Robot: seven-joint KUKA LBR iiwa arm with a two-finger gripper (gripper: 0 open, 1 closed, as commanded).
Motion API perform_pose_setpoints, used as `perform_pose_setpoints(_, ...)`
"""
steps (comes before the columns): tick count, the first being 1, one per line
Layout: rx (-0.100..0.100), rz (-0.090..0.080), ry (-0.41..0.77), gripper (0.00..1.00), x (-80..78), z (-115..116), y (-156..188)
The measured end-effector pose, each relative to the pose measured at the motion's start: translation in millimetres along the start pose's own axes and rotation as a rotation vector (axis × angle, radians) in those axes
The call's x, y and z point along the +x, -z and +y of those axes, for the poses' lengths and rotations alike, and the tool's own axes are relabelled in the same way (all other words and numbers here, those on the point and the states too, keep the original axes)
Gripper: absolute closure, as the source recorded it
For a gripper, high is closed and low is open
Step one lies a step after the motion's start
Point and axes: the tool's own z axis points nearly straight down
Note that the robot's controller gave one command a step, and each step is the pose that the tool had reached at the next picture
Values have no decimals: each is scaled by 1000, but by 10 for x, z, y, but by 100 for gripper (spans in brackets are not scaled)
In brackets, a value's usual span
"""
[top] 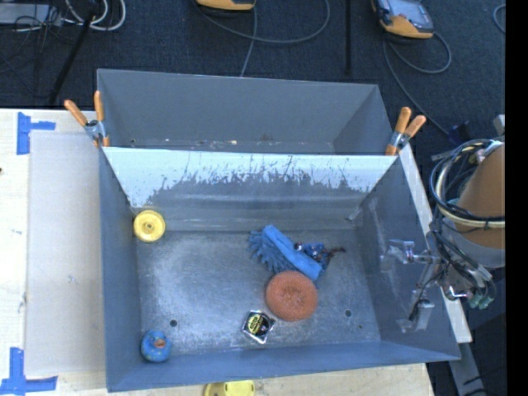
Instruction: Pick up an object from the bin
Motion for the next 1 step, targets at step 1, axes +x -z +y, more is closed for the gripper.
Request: perform_pose_setpoints(1, 0, 0, 0, 0, 0, 0, 0)
